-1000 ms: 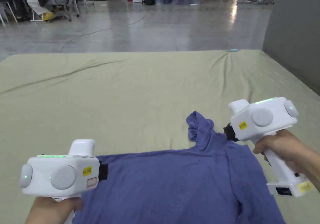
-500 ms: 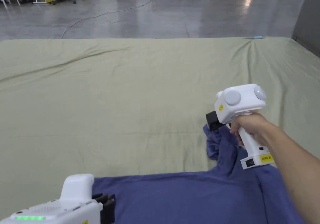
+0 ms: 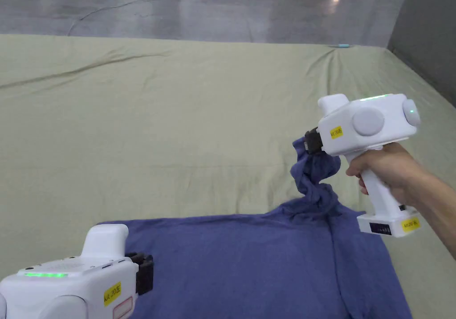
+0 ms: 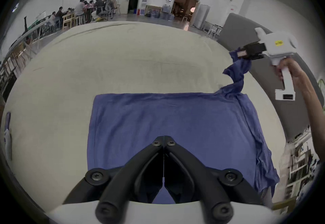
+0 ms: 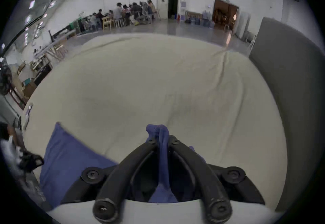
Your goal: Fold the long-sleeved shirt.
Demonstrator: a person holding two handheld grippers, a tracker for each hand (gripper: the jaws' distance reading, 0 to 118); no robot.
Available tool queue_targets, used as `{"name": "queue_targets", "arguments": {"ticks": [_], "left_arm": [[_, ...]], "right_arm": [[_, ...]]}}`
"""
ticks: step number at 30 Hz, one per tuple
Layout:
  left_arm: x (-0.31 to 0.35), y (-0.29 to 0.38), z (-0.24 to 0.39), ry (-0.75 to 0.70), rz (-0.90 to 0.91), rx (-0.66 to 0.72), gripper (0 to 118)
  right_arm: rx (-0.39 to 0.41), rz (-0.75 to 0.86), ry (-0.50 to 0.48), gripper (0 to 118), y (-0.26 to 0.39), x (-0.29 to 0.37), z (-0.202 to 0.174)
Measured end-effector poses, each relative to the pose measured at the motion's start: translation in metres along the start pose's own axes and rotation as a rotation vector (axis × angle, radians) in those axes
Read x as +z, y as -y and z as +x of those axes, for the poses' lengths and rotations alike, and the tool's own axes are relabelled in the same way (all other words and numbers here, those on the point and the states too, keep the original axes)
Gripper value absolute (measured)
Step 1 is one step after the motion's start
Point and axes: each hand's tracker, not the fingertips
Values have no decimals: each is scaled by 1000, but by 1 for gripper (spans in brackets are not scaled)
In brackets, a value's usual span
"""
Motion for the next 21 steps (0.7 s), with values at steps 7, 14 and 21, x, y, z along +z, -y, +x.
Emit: {"name": "queue_targets", "arguments": {"ticks": [7,14,21], "left_arm": [[46,25,32,55,0,-56,0],[87,56,45,56,-1,-55,0],[118,76,53,45,12,-54,0]], "right_arm": [[39,-58,29,4,84,75,-31],[9,-250,47,4,175,47,-51],[-41,-282,-38,89,211,67,-56]]}}
